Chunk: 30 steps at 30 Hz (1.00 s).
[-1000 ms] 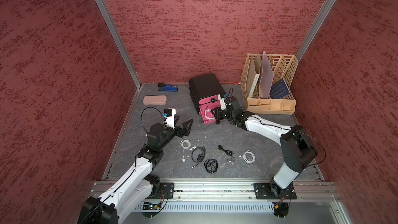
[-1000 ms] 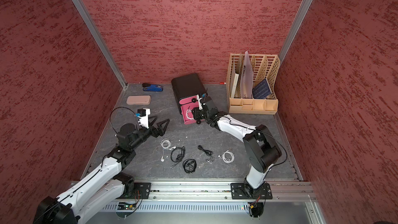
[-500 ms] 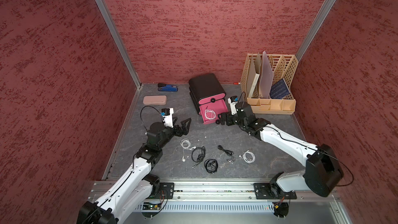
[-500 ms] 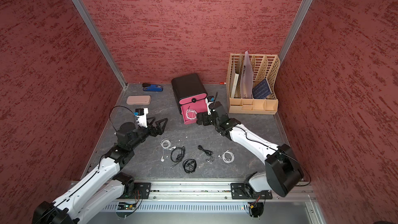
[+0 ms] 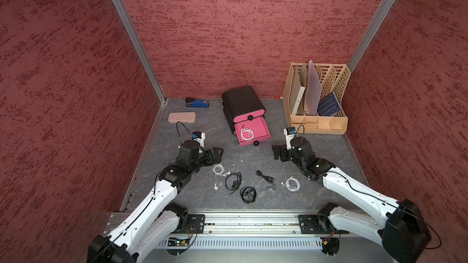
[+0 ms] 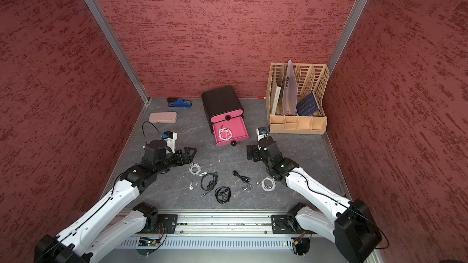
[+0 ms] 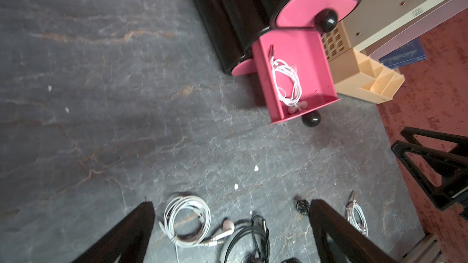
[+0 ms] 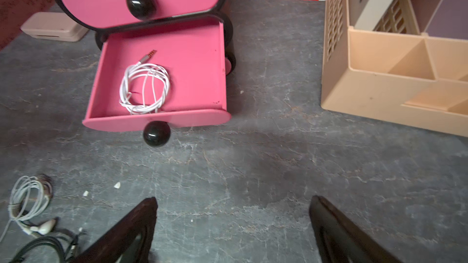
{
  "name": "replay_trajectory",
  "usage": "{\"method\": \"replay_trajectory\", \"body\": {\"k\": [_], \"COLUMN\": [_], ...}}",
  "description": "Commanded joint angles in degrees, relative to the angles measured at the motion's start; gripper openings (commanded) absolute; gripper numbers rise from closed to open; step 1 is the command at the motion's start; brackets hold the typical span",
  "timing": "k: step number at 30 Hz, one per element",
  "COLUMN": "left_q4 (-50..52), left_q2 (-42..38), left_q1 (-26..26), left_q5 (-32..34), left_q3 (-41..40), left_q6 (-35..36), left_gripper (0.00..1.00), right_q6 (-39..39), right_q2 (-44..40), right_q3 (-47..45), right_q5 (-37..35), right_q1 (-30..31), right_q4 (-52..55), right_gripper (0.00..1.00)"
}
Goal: Place the wired earphones into the drawer by color
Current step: Pick up the wired earphones from the center of the board.
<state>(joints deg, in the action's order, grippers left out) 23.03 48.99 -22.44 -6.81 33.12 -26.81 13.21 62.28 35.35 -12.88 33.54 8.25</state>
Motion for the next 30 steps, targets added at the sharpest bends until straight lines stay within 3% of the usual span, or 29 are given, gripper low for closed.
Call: {"method": "replay_trajectory", "body": {"k": [1,10,22,30], "left_q4": [7.6,14.0,13.7,7.6], "left_q2": [1.4,7.1,15.7,17.4], "left_q1": [-1.0,-4.1,-7.7,-5.9], "left_q5": [2.1,5.4,9.7,10.4], "left_q3": [1.4,3.1,3.0,0.7], "left_q6": [-1.5,-1.8,-2.7,-3.9], "left_gripper": [1.00,1.00,1.00,0.81], "right_q6": [-0.8,-1.2,-1.2,-1.3], "right_q2": [-1.3,-1.4,-2.0,-2.1], "right_q3": [-0.5,-1.3,-1.6,-1.6], "right_q5": [-3.1,-4.6,-4.3,-4.3], "right_q1": [-0.3,-0.3,-0.2,-0.2], "right_q4": [-4.4,-4.7,-4.7,-4.6], "right_gripper": [0.98,0.98,0.98,0.99]}}
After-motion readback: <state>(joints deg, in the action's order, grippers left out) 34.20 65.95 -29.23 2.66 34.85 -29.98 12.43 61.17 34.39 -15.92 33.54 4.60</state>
